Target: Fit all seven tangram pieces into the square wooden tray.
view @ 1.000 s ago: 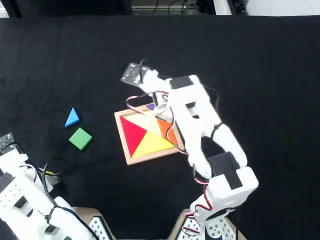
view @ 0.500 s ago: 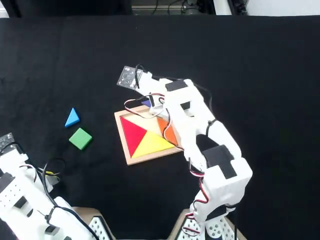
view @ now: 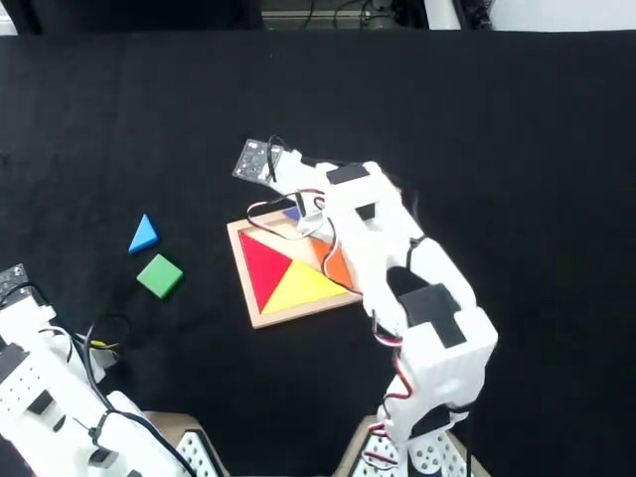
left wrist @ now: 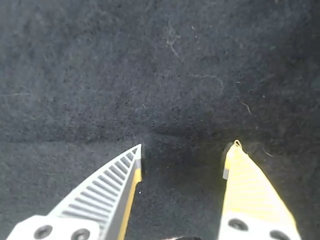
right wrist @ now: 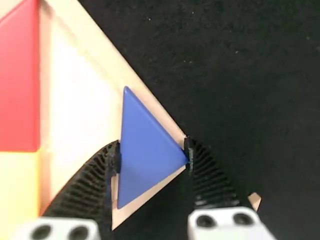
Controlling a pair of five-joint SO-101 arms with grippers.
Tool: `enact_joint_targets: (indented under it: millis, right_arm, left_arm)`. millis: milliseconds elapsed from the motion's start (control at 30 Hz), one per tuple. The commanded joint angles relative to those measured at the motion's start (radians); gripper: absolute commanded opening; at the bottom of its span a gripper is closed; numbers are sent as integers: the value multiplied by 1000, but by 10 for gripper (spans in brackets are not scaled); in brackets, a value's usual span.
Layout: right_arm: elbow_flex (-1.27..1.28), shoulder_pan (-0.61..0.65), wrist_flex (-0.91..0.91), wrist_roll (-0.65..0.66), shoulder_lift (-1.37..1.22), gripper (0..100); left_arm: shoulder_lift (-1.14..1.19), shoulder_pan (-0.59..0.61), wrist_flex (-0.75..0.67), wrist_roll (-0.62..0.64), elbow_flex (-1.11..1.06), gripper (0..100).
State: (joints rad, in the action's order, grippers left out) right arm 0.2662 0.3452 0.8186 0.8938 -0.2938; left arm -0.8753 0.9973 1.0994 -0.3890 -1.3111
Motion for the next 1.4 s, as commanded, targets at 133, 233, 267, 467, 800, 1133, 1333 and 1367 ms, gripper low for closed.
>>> enact_joint_targets:
  millis: [133,233,267,467,800,1133,1333,1367]
  right_arm:
    - [-4,14,-31,9,-25,74]
    - [1,14,-29,8,-18,74]
    - [2,14,-29,5,-12,74]
    - [1,20,46,3,28,82]
    - [18,26,61,3,45,237]
    - [-105,26,189,5,45,237]
    - [-179,35,238,3,45,237]
    - [-179,41,233,3,45,237]
  left_arm:
    - [-9,-13,-15,-5,2,267]
    - [-9,-13,-15,-5,2,267]
    - [-9,-13,-15,-5,2,267]
    - [-9,-13,-15,-5,2,267]
    - [-9,-13,-15,-5,2,267]
    - [-9,-13,-15,-5,2,267]
    - [-9,-13,-15,-5,2,267]
    - [-9,-13,-17,-5,2,267]
